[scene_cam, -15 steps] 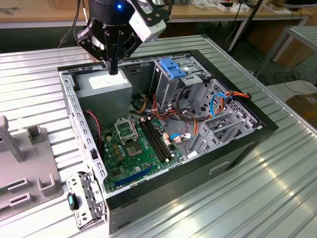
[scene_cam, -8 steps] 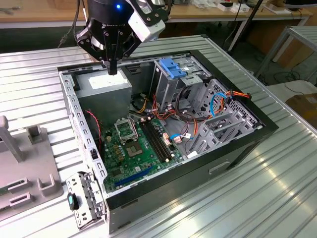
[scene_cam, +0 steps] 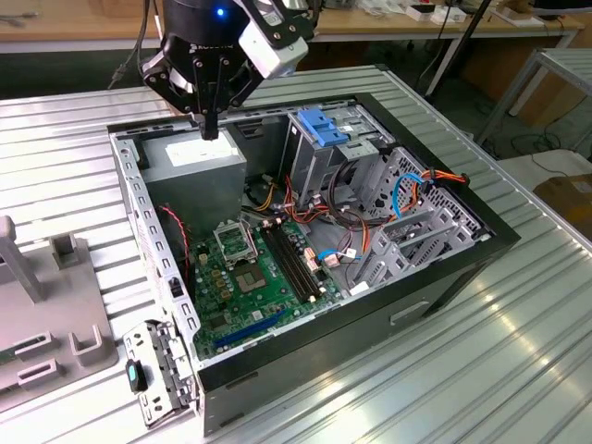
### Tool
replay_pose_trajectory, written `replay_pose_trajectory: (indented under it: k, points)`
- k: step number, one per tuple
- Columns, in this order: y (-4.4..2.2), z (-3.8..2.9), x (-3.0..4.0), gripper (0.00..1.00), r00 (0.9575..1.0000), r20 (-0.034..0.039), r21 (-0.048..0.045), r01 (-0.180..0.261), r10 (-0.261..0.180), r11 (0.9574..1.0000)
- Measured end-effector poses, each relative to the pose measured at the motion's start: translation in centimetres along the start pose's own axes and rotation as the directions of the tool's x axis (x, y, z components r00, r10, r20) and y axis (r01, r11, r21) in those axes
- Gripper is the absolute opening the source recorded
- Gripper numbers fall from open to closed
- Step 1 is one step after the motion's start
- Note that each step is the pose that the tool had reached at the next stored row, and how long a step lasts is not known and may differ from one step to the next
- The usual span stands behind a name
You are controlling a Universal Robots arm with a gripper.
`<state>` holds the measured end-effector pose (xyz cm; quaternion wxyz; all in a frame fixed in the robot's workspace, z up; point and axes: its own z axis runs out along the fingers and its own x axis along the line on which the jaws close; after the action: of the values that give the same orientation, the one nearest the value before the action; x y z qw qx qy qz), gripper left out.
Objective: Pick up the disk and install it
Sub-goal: 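Reach for the disk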
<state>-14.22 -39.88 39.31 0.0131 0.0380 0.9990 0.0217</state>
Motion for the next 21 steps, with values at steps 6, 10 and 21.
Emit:
replay_pose_trajectory:
  k: [6,10,21]
  points:
    - [-0.11,-0.01,1.43,0.11,1.0,0.0009,-0.0001,0.0,0.0,1.0]
    - [-0.22,-0.03,2.97,0.11,1.0,0.0029,-0.0002,0.0,0.0,1.0]
    - [-0.24,-0.03,3.22,0.11,1.0,0.0029,-0.0002,0.0,0.0,1.0]
